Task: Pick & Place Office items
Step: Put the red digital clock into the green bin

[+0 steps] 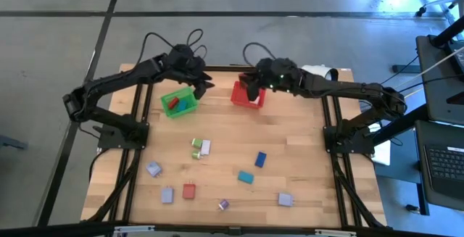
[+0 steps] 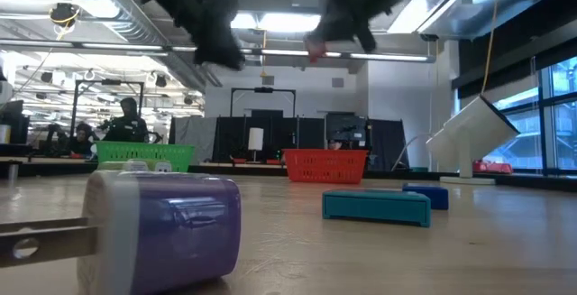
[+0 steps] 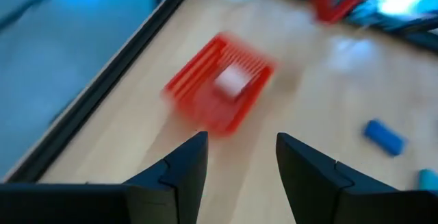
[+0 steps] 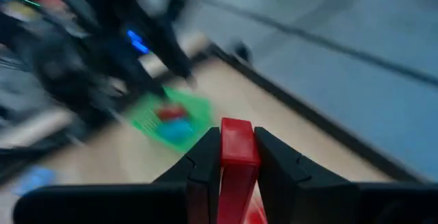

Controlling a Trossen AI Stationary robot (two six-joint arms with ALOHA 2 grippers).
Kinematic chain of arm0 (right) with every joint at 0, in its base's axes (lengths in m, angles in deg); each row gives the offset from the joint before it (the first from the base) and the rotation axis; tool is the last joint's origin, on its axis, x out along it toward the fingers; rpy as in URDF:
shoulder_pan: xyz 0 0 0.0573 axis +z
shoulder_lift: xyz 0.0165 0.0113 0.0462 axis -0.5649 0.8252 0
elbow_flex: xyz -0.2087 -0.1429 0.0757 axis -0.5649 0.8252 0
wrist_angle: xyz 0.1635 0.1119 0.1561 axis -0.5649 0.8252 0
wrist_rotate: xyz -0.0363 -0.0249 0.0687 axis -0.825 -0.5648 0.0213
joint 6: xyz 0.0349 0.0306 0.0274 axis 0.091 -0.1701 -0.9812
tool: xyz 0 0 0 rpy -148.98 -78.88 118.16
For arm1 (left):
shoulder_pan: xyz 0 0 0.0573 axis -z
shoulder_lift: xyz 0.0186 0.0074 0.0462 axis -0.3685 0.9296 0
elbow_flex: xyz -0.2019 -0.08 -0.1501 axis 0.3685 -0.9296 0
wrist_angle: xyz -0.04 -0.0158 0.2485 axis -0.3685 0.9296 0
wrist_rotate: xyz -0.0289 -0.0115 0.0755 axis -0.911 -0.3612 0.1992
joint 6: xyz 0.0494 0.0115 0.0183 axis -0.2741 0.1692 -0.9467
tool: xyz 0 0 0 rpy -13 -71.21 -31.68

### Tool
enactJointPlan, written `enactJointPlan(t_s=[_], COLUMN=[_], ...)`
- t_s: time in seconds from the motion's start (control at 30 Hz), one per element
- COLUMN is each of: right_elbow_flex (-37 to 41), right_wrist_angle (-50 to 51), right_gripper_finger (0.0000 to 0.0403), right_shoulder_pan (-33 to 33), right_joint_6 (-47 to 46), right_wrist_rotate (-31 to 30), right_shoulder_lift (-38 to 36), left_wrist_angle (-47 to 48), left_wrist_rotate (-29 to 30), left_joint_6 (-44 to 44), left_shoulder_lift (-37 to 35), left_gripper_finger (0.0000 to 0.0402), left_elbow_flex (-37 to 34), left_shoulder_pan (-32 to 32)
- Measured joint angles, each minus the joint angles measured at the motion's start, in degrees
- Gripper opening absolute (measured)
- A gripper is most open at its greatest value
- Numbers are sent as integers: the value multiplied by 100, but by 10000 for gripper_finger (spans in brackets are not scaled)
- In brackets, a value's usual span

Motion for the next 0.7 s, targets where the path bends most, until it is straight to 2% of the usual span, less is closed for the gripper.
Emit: enactJointPlan(t_s=[0.2,0.33,0.47,0.6,0.7], right_elbow_flex=[-13,-13,-13,-13,-13], right_wrist_angle=[-1301,-1571,-1693,-1923,-1939], right_gripper_finger=[72,72,72,72,72], right_shoulder_pan=[-81,-51,-52,-51,-44], right_joint_6=[703,1071,1270,1322,1423], right_wrist_rotate=[881,1157,1222,1571,1653], right_shoulder_lift=[0,2,3,7,7], left_wrist_angle=[-1529,-2165,-2533,-3123,-3488], left_wrist_rotate=[-180,-197,-539,-509,-500], left_joint_6=[66,389,602,579,395], left_shoulder_lift=[0,2,3,110,191], left_gripper_finger=[170,185,214,240,244], left_elbow_flex=[1,2,2,4,4], left_shoulder_pan=[462,649,784,983,1156])
